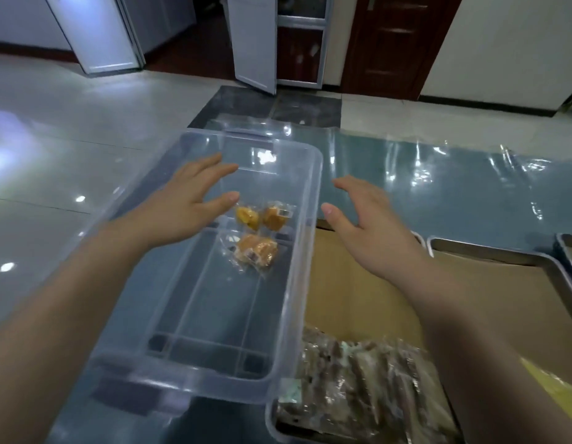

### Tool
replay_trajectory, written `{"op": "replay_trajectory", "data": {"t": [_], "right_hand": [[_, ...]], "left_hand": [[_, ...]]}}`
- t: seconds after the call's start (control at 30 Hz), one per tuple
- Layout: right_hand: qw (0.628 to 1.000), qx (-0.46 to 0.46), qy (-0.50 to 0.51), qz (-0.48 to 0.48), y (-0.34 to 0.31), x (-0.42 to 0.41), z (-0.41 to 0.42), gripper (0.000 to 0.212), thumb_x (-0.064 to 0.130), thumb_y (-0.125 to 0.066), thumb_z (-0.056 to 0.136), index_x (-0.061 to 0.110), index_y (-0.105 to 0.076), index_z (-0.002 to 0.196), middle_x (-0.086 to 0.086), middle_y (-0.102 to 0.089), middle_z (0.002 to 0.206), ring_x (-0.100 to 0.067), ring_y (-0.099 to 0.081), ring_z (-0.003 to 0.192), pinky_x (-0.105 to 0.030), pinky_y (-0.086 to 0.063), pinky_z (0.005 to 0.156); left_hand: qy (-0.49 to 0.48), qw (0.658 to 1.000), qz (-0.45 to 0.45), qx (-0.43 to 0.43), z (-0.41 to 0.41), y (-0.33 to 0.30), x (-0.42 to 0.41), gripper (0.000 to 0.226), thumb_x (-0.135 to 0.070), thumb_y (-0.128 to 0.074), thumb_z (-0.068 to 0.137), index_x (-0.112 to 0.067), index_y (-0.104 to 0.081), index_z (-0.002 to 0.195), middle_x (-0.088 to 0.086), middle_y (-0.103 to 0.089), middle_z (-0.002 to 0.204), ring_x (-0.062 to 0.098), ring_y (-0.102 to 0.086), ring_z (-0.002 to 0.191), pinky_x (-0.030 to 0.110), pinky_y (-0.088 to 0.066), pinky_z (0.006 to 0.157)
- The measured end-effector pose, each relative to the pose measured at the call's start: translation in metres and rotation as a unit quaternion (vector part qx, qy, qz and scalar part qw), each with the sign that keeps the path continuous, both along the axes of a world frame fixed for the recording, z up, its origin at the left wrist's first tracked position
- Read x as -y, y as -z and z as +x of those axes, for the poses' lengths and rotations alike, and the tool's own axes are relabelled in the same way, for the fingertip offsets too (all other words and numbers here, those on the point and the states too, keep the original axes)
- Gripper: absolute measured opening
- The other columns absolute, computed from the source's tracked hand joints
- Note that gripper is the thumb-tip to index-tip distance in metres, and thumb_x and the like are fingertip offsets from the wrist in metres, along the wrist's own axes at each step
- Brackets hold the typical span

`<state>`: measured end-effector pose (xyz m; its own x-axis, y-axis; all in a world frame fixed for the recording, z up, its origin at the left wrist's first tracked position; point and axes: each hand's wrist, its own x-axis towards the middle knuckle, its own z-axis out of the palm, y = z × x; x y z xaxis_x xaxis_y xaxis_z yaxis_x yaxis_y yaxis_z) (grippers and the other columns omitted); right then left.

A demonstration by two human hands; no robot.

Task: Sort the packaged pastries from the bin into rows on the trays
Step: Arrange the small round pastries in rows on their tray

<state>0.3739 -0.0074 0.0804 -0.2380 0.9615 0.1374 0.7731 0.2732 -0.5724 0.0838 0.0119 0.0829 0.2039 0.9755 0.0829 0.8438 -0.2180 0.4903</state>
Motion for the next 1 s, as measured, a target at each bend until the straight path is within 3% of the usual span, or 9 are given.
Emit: {"op": "replay_trajectory", "data": {"t": [0.23, 0.47, 0.57, 0.67, 0.77, 0.9, 1.0], "right_hand": [[0.997, 0.081, -0.007, -0.008, 0.001, -0.052, -0.091, 0.056, 0.033, -0.049, 0.100, 0.014, -0.031, 0.149, -0.007, -0.032, 0.154, -0.024, -0.020, 0.145, -0.037, -0.019, 0.119], [0.960, 0.232, 0.041, -0.154, 0.024, -0.123, -0.161, 0.068, 0.022, -0.056, 0.091, 0.012, -0.023, 0.149, -0.020, -0.037, 0.144, -0.040, -0.039, 0.130, -0.047, -0.038, 0.106], [0.933, 0.274, 0.063, -0.223, 0.048, -0.140, -0.180, 0.079, 0.018, -0.059, 0.086, 0.013, -0.016, 0.152, -0.023, -0.032, 0.147, -0.043, -0.037, 0.132, -0.051, -0.038, 0.106], [0.896, 0.356, 0.083, -0.253, 0.079, -0.148, -0.183, 0.087, 0.020, -0.060, 0.087, 0.015, -0.005, 0.154, -0.026, -0.015, 0.156, -0.044, -0.020, 0.143, -0.054, -0.020, 0.115], [0.880, 0.396, 0.082, -0.250, 0.106, -0.156, -0.179, 0.088, 0.022, -0.055, 0.092, 0.015, 0.006, 0.155, -0.028, 0.005, 0.159, -0.045, -0.002, 0.147, -0.058, -0.004, 0.118], [0.865, 0.413, 0.068, -0.277, 0.128, -0.160, -0.177, 0.105, 0.021, -0.069, 0.083, 0.017, 0.008, 0.155, -0.026, 0.005, 0.160, -0.044, -0.001, 0.147, -0.059, -0.004, 0.117], [0.857, 0.422, 0.037, -0.292, 0.139, -0.160, -0.175, 0.127, 0.025, -0.084, 0.069, 0.016, 0.008, 0.155, -0.024, 0.000, 0.161, -0.045, -0.002, 0.147, -0.060, -0.007, 0.118]], "left_hand": [[0.015, 0.995, -0.091, -0.040, -0.044, 0.022, -0.063, 0.064, -0.047, -0.055, 0.094, -0.029, -0.030, 0.150, 0.001, -0.014, 0.162, 0.018, -0.012, 0.148, 0.032, -0.012, 0.117], [0.035, 0.975, -0.212, -0.048, -0.036, 0.081, -0.107, 0.074, -0.036, -0.068, 0.089, -0.017, -0.031, 0.150, 0.009, -0.025, 0.157, 0.026, -0.030, 0.141, 0.032, -0.028, 0.110], [0.046, 0.964, -0.240, -0.107, -0.034, 0.120, -0.118, 0.083, -0.043, -0.073, 0.082, -0.018, -0.031, 0.150, 0.013, -0.027, 0.155, 0.030, -0.031, 0.140, 0.037, -0.031, 0.112], [0.072, 0.956, -0.221, -0.181, -0.032, 0.149, -0.124, 0.090, -0.050, -0.070, 0.081, -0.023, -0.022, 0.152, 0.013, -0.010, 0.160, 0.033, -0.017, 0.146, 0.045, -0.024, 0.117], [0.105, 0.959, -0.173, -0.201, -0.029, 0.165, -0.132, 0.082, -0.052, -0.069, 0.078, -0.024, -0.031, 0.144, 0.008, -0.005, 0.160, 0.032, -0.011, 0.146, 0.052, -0.025, 0.114], [0.135, 0.954, -0.131, -0.233, -0.022, 0.175, -0.142, 0.071, -0.048, -0.070, 0.079, -0.026, -0.036, 0.138, 0.006, 0.005, 0.162, 0.029, 0.002, 0.149, 0.049, -0.017, 0.118], [0.159, 0.949, -0.104, -0.252, -0.023, 0.183, -0.146, 0.076, -0.046, -0.068, 0.082, -0.025, -0.030, 0.144, 0.006, -0.001, 0.162, 0.029, 0.004, 0.150, 0.049, -0.012, 0.120]]}}
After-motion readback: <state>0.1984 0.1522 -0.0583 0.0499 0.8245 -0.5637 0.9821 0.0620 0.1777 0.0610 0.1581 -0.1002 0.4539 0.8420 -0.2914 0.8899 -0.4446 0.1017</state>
